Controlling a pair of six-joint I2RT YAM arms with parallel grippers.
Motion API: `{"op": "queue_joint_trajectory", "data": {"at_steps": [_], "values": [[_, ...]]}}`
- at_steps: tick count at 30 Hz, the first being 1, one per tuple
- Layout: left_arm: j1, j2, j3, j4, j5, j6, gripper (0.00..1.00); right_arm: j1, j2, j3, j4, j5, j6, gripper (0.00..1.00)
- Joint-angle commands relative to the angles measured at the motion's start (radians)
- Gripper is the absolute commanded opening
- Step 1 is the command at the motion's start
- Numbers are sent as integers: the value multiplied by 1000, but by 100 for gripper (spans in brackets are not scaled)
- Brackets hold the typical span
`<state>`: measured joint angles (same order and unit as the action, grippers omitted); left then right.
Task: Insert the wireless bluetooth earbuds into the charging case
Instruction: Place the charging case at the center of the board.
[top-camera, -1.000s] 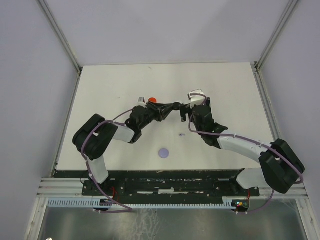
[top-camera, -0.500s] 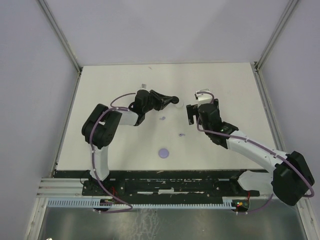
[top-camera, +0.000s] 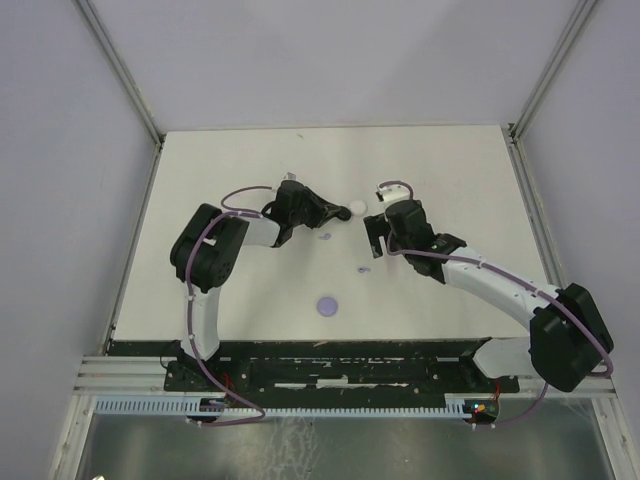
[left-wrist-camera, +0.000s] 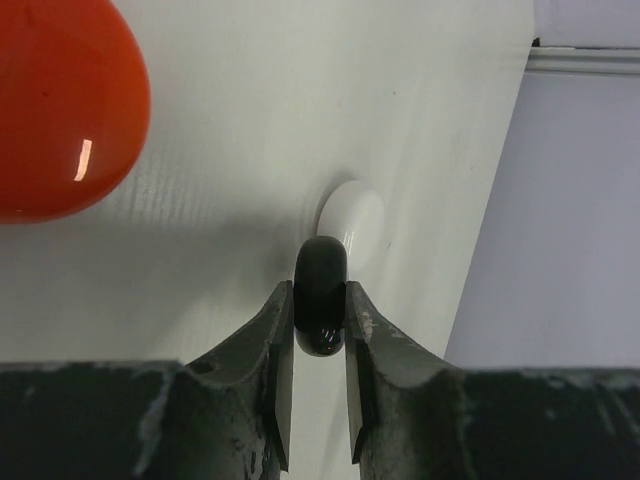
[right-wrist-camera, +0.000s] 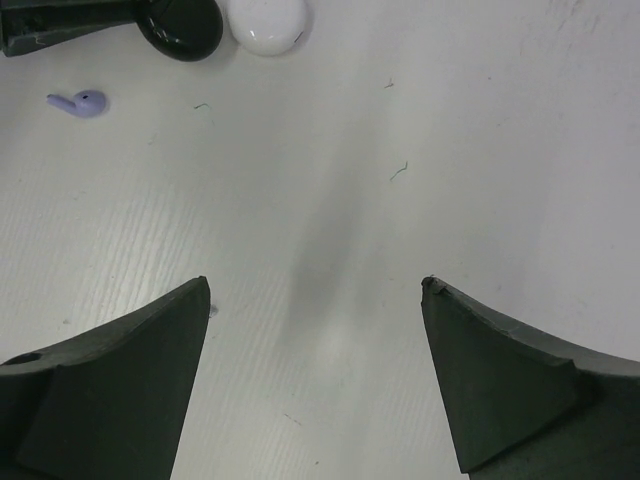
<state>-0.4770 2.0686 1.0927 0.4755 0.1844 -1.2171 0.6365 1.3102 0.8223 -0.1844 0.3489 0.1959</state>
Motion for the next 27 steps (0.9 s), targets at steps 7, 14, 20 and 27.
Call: {"op": "queue_joint_trajectory", "data": {"at_steps": [7, 14, 20, 27], "values": [[24, -7, 29, -31, -19, 93, 18, 16, 68, 110, -76, -298, -23, 91], [43, -16, 27, -59, -8, 108, 40, 71, 63, 109, -123, -430, -48, 88], [63, -45, 30, -94, -1, 122, 51, 173, 91, 92, -130, -402, -39, 88], [98, -147, 22, -161, -15, 162, 53, 286, 159, 92, -112, -346, -6, 87]]}}
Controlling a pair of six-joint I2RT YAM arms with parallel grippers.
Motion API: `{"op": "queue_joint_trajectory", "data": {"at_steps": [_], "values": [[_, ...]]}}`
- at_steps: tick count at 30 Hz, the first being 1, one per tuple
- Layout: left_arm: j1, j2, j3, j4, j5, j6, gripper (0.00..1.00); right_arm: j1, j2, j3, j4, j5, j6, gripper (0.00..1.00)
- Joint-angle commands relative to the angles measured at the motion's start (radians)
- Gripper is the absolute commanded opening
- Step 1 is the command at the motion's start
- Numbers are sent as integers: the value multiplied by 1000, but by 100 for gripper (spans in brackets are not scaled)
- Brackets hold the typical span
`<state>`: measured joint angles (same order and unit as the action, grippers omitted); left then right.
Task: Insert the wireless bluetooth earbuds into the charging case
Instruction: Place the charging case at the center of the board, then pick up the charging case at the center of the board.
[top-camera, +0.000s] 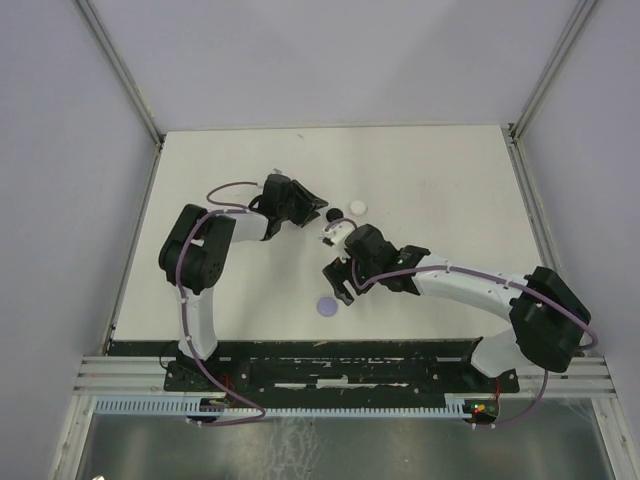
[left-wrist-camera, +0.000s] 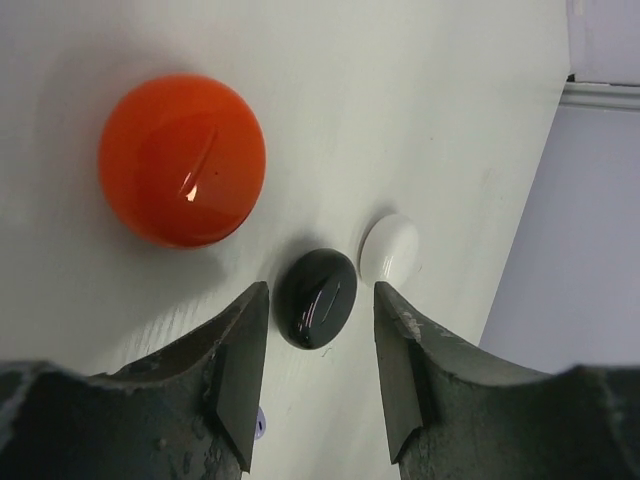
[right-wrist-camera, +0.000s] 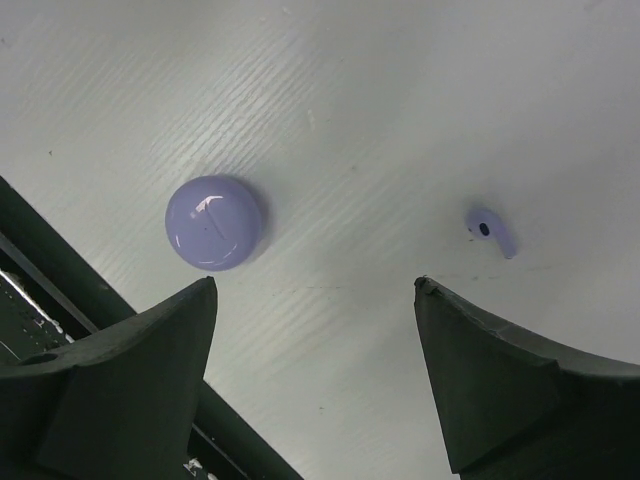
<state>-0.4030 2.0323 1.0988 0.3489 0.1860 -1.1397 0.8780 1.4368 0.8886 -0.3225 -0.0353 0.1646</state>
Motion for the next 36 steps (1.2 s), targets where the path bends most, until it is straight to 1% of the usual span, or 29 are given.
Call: {"op": "queue_joint_trajectory", "data": {"at_steps": [1, 10, 18, 20, 28, 36], "values": [[29, -131, 11, -45, -22, 92, 53, 57, 42, 27, 33, 44, 31, 87], [89, -323, -108, -70, -40, 121, 53, 157, 155, 69, 61, 89, 60, 87], [113, -477, -255, -42, -45, 108, 53, 196, 229, 100, 81, 94, 65, 84], [119, -506, -283, -41, -44, 107, 53, 198, 243, 104, 86, 94, 68, 82], [131, -608, -372, -37, -33, 98, 52, 207, 288, 115, 92, 95, 66, 65], [137, -658, -425, -43, -2, 98, 52, 212, 295, 118, 84, 123, 50, 51]]}}
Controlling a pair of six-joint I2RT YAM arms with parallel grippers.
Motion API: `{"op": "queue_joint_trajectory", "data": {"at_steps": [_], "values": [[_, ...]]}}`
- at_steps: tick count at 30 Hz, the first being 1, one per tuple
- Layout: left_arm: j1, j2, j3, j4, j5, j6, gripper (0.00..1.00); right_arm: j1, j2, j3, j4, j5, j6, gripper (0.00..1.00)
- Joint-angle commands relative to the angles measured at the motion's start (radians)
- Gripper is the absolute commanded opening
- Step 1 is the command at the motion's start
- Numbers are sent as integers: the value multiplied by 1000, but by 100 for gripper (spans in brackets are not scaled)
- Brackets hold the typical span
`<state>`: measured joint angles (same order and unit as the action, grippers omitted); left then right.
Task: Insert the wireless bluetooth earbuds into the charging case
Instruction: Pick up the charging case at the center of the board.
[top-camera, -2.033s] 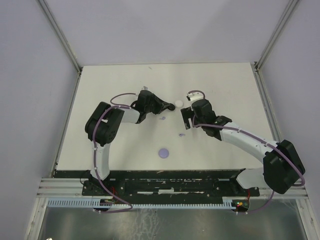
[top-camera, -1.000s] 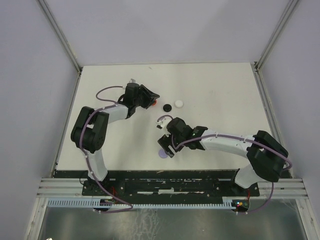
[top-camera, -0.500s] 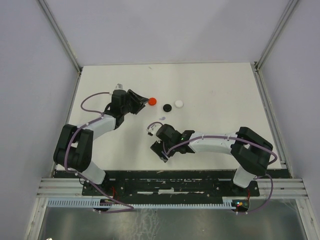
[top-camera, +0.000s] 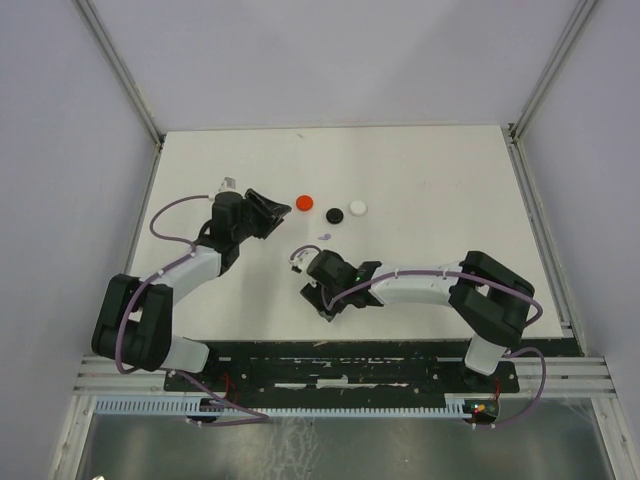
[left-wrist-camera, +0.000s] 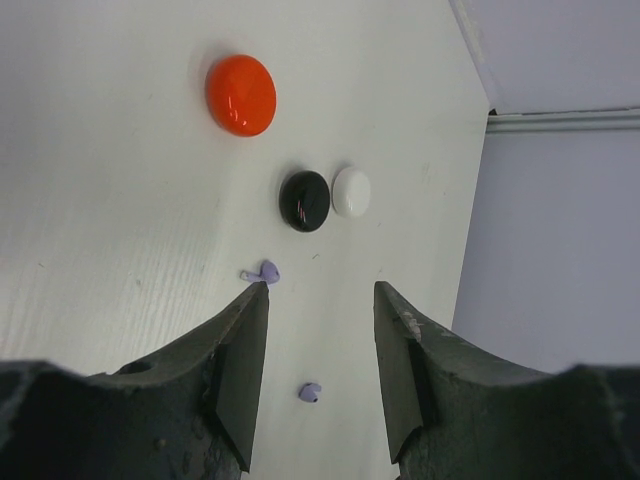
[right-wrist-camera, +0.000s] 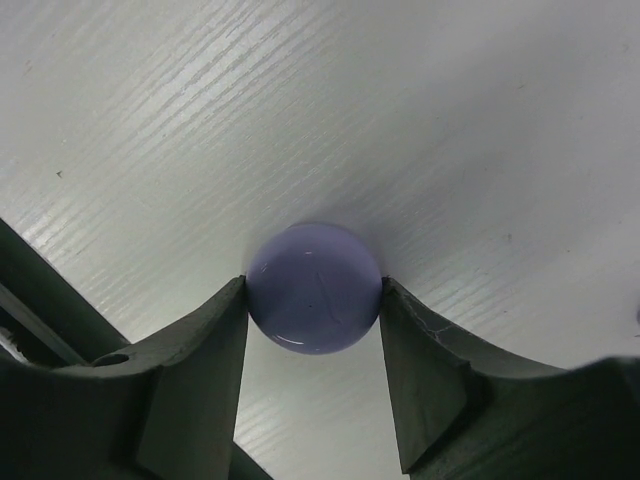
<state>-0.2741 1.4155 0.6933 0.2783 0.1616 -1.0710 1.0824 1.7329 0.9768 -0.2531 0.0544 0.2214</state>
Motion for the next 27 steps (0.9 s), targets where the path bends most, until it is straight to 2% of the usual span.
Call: {"op": "queue_joint_trajectory", "data": {"at_steps": [1, 6, 11, 18, 22, 27], "values": [[8, -44, -26, 28, 34, 32, 52, 7, -13, 31, 13, 47, -17, 49], [9, -23, -58, 76, 175, 31, 52, -13, -102, 43, 10, 95, -111, 44], [9, 12, -106, 266, 376, -24, 52, -133, -172, 62, 14, -56, -200, 41], [6, 71, -100, 401, 567, -22, 51, -272, -243, 93, -21, -256, -346, 40], [-20, 128, -93, 515, 643, -46, 51, -308, -237, 120, -50, -334, -403, 40], [-81, 196, -72, 608, 684, -71, 50, -320, -207, 142, -55, -354, -415, 40]]}}
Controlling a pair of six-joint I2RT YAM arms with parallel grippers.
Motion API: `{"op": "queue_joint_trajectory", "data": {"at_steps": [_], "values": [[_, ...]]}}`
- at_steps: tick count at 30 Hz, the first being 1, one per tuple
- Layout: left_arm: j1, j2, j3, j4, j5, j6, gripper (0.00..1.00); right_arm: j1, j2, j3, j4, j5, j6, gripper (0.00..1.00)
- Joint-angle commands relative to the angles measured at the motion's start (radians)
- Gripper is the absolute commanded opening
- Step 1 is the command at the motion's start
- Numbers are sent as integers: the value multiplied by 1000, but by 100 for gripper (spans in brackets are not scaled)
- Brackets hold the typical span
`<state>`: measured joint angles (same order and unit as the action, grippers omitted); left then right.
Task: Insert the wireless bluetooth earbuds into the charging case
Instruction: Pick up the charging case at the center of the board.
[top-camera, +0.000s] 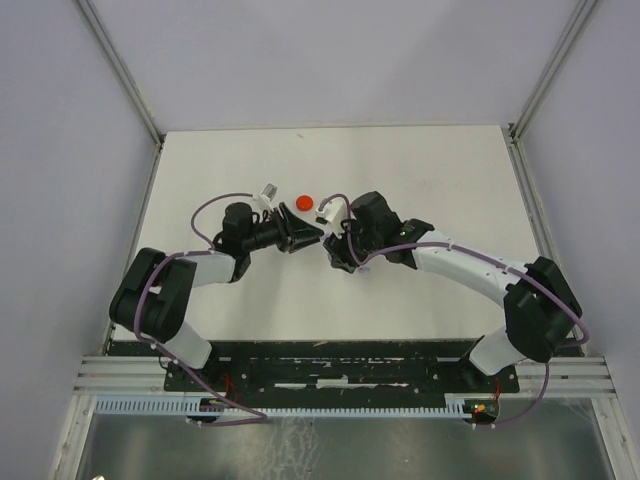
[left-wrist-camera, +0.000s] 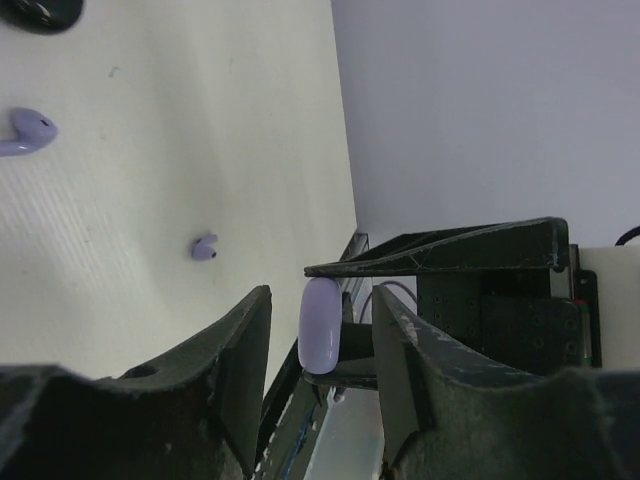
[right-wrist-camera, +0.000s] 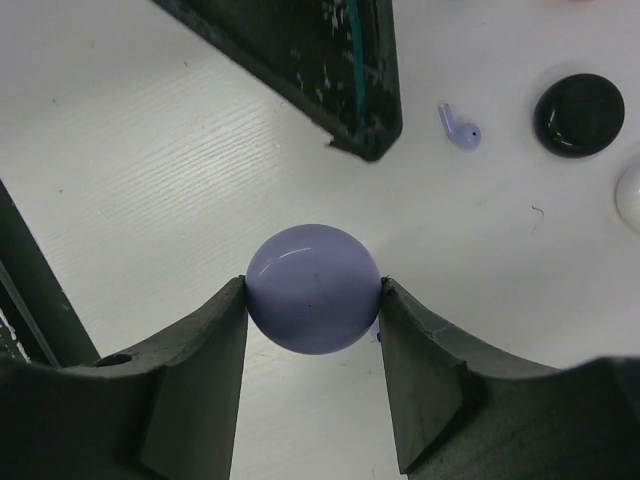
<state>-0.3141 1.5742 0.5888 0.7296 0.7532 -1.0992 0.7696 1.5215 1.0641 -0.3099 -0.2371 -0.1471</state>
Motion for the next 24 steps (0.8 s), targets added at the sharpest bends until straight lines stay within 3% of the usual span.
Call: {"op": "queue_joint_trajectory", "data": {"at_steps": [1, 24], "values": [[-51, 55, 38, 164, 99, -45, 50, -8, 7, 57, 3, -60, -46, 40], [-146, 142, 101, 160, 199, -29, 45, -45, 21, 84, -17, -61, -71, 39]]}}
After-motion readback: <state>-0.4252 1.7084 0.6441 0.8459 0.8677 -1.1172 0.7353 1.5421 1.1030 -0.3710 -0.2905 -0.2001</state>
